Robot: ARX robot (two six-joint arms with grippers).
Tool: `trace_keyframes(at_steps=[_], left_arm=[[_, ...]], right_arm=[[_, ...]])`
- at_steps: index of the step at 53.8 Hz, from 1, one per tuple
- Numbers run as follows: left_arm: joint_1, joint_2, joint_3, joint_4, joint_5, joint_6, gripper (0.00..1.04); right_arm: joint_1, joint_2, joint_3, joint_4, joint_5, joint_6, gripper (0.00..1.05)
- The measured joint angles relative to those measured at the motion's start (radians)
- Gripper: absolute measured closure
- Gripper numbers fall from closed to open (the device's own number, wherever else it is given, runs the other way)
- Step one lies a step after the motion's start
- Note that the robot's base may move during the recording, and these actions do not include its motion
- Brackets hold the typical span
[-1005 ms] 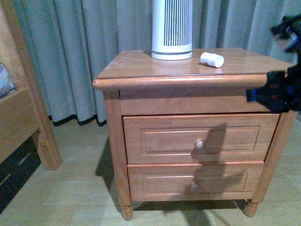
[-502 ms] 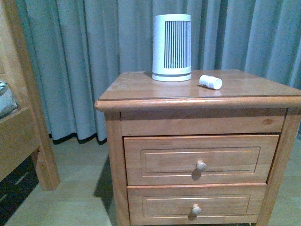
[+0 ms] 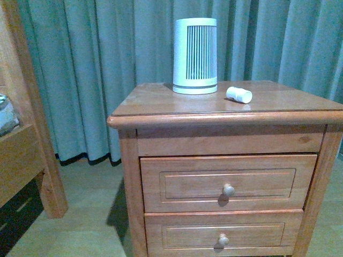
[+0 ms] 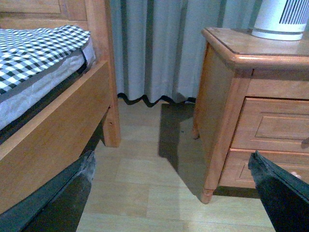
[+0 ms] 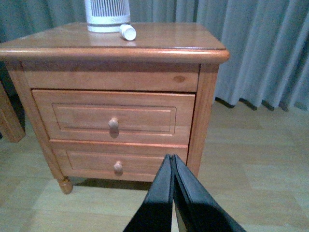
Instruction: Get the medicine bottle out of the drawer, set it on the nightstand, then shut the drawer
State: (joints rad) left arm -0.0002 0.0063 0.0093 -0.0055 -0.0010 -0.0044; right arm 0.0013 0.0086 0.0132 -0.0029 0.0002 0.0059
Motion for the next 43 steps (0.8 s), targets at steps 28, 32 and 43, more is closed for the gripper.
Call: trace_keyframes(at_steps=[28,32,43], left_arm=[[0.000,0.000,0.000,0.000,0.000,0.000,0.07],[0.000,0.000,0.000,0.000,0.000,0.000,0.07],[0.000,0.000,0.000,0.000,0.000,0.000,0.07]], right_arm=[[0.000,-0.002,0.000,0.001,-0.001,-0.002,0.56],[0.000,-0.002,0.000,0.001,-0.001,-0.002,0.42],[0.000,-0.002,0.000,0.001,-0.001,-0.002,0.09]])
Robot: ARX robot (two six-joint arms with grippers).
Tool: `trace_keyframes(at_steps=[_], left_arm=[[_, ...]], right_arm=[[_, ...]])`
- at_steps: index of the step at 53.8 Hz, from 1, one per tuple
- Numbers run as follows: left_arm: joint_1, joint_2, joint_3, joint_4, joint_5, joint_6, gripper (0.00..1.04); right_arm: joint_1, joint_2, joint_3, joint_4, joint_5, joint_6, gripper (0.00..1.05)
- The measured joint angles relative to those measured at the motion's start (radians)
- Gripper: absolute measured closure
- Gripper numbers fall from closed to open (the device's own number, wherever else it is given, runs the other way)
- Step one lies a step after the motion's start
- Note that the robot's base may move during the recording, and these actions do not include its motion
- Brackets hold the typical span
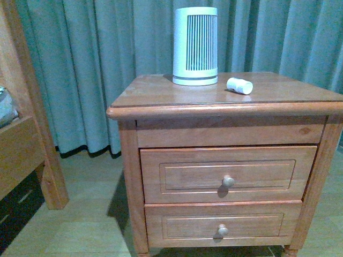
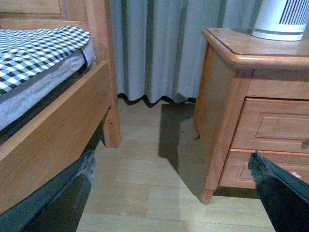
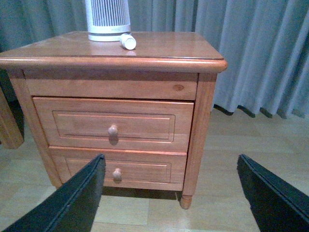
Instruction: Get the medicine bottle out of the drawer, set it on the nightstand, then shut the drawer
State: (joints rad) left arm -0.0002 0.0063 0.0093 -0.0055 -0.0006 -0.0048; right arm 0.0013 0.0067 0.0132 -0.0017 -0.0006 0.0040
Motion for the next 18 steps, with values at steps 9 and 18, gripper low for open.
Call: trace_keyframes(at_steps=[9,18], left_arm=[[0.000,0.000,0.000,0.000,0.000,0.000,0.07],[0.000,0.000,0.000,0.000,0.000,0.000,0.07]], right_arm=[[0.000,0.000,0.000,0.000,0.000,0.000,0.07],[0.000,0.000,0.000,0.000,0.000,0.000,0.07]])
